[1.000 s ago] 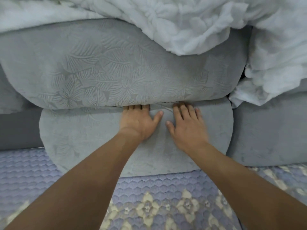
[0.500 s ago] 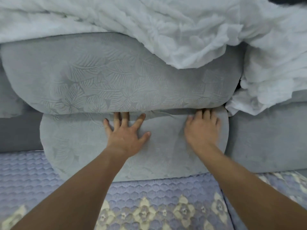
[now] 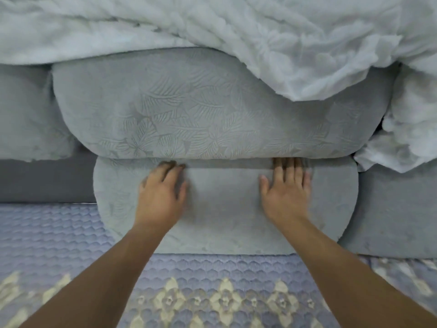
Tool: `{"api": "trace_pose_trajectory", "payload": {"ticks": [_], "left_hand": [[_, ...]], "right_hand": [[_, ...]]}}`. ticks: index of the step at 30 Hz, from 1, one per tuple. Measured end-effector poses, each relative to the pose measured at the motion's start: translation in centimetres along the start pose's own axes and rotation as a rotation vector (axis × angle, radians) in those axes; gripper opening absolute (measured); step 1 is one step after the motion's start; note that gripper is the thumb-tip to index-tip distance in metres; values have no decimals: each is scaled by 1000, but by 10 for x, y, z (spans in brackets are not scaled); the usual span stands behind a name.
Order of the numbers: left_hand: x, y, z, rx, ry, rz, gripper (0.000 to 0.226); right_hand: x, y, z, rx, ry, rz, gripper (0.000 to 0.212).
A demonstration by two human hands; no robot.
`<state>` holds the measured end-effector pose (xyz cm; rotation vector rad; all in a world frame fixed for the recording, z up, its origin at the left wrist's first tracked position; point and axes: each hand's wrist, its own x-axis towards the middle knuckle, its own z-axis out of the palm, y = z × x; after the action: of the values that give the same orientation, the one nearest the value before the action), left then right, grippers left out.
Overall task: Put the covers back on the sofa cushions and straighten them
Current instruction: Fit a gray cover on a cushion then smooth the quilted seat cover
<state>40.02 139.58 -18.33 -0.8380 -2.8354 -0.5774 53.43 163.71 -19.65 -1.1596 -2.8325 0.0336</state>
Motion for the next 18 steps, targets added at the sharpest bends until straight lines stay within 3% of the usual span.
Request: {"api": "trace_pose_trajectory", "payload": {"ticks": [2, 5, 7, 9, 12, 15, 18], "left_hand": [[-17, -43, -13, -104, 151, -367, 46], [-31, -125, -17, -418, 197, -1022, 67], [-32, -161, -18, -621, 328, -1311, 70], [-28, -145, -20, -713, 328, -1329, 64], [-5, -25, -49, -912, 96, -1118, 52], [-5, -66, -9, -960, -81, -1101, 61], [-21, -131, -13, -1085, -167, -1088, 72]], "right_hand": [[-11, 2, 12, -1, -17, 86, 70], [-9, -21, 19, 37, 31, 175, 67], [-10, -26, 21, 86, 103, 166, 65], [-23, -12, 23, 163, 164, 142, 63], [-59, 12, 29, 300, 239, 122, 62], [-72, 11, 37, 286, 234, 174, 65], [-69, -25, 23, 283, 186, 179, 72]]}}
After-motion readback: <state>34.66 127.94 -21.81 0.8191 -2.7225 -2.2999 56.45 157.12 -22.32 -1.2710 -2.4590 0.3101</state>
